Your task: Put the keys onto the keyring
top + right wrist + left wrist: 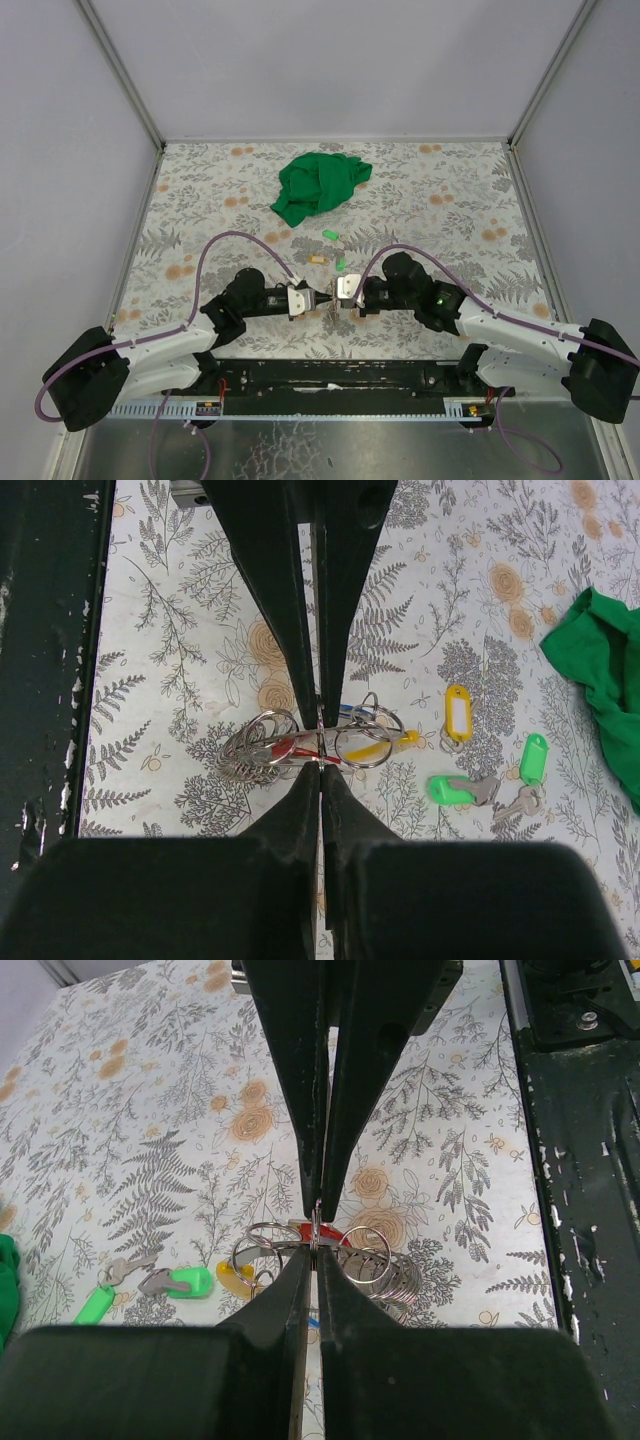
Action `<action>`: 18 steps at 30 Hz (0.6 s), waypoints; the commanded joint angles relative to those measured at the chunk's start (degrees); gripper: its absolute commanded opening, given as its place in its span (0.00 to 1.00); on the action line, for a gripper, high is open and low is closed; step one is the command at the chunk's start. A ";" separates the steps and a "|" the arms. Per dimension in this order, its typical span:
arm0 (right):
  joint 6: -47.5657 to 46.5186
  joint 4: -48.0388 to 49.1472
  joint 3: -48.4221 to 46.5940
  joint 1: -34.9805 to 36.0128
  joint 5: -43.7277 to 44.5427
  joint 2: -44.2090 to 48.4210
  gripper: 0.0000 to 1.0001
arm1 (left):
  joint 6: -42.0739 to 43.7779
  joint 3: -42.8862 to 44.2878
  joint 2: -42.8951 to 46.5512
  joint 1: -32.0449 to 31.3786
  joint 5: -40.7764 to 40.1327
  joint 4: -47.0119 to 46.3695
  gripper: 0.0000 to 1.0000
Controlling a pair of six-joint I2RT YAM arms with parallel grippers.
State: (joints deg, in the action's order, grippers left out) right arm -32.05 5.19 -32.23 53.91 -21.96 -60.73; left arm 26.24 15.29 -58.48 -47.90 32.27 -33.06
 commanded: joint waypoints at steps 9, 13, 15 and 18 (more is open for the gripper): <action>0.60 3.51 -2.26 2.41 1.21 1.37 0.00 | -0.87 2.19 -0.94 -0.28 -1.06 0.25 0.00; 0.44 2.54 -2.63 2.71 2.18 2.16 0.00 | -0.99 3.71 -1.71 -0.44 -3.24 3.05 0.00; 0.27 1.97 -2.80 2.92 2.85 2.41 0.00 | -0.97 4.55 -2.08 -0.73 -4.37 4.68 0.00; -0.02 1.10 -2.99 3.01 3.93 3.07 0.00 | -0.99 5.28 -2.09 -0.87 -5.96 6.35 0.00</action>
State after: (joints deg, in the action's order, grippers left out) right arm -31.94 4.82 -32.27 55.44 -17.98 -59.79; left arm 25.47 18.24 -60.07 -48.27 30.20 -29.74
